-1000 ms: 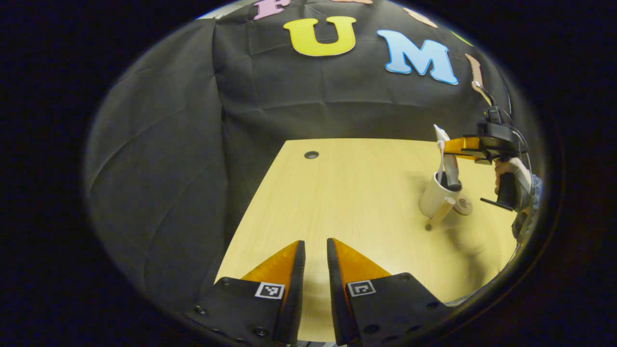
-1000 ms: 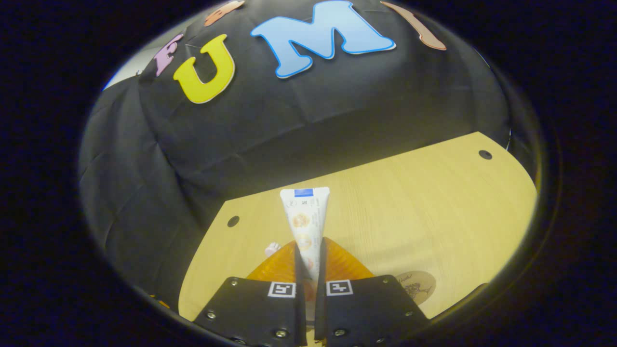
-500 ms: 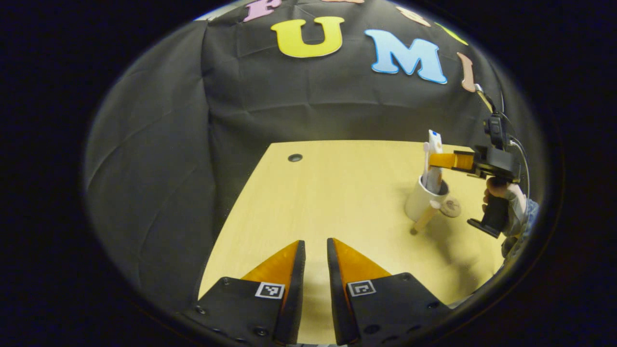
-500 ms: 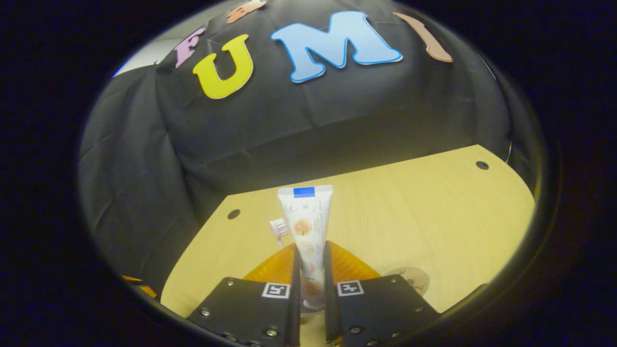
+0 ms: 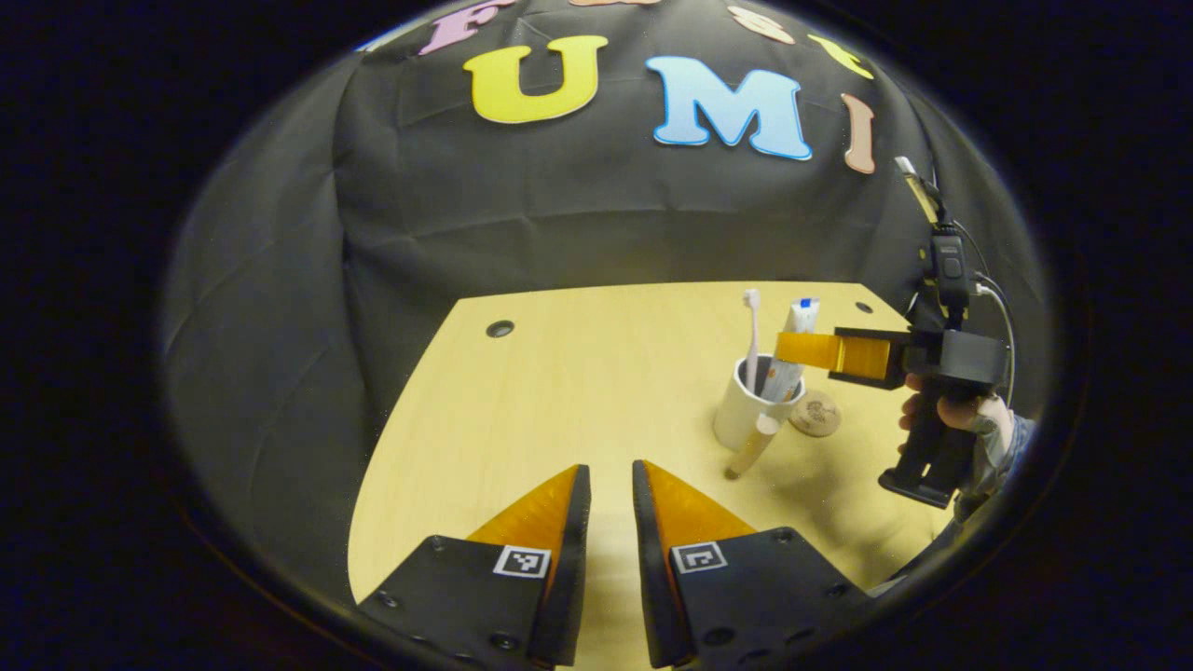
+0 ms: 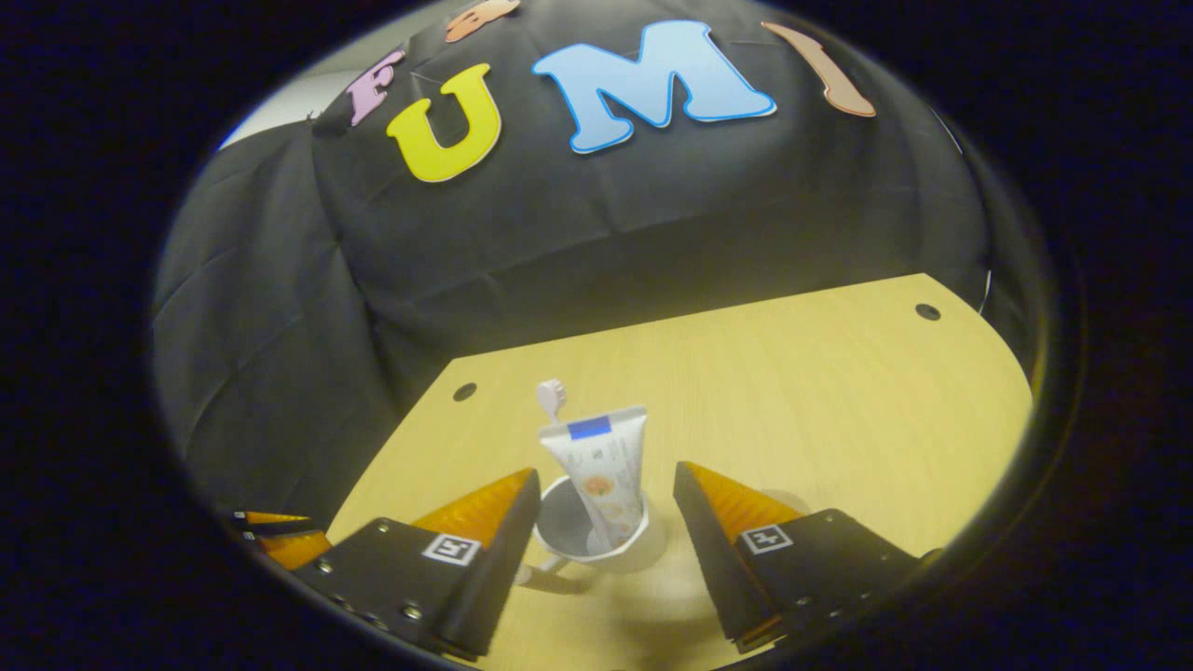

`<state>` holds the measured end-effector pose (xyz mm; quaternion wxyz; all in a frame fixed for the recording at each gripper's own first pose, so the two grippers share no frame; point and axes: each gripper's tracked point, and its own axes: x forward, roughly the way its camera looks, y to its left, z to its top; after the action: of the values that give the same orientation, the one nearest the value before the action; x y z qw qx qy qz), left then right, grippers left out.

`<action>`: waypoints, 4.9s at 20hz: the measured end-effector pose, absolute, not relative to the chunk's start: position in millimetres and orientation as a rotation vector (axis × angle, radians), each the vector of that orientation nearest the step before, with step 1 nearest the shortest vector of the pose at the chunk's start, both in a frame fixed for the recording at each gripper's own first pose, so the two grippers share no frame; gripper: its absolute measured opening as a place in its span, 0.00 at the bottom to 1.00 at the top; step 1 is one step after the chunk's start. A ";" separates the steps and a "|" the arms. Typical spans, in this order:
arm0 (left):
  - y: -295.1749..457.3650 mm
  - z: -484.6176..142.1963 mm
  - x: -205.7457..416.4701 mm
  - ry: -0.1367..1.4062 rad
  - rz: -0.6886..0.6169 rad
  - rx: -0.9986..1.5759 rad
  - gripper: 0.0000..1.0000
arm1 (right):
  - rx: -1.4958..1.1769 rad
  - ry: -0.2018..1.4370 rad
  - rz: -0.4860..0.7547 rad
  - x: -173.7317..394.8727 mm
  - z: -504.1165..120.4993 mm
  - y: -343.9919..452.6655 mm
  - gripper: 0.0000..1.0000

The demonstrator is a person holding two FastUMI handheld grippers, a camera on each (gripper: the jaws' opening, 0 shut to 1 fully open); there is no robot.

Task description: Put the toothbrush and toothpaste on the desktop into the cup, then pick up the cup and place it on the coaster on the desktop.

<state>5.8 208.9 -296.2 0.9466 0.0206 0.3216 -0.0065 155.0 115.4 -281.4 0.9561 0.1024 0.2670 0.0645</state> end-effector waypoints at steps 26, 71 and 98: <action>64.9 -389.3 84.0 1.066 -0.445 0.245 0.53 | 0.372 0.479 -0.286 44.0 -252.9 -114.4 0.87; -67.7 -431.1 116.4 1.148 -0.540 0.285 0.33 | 0.475 0.538 -0.458 -50.4 -275.1 -205.2 0.87; -34.1 -363.8 81.6 0.966 -0.356 0.224 0.45 | 0.399 0.533 -0.220 -29.8 -249.3 -172.5 0.87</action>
<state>81.6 -34.1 -363.8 0.8643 0.1069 0.4612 -0.1700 -29.8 -172.5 -249.3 0.9391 0.1955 0.2612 -0.1076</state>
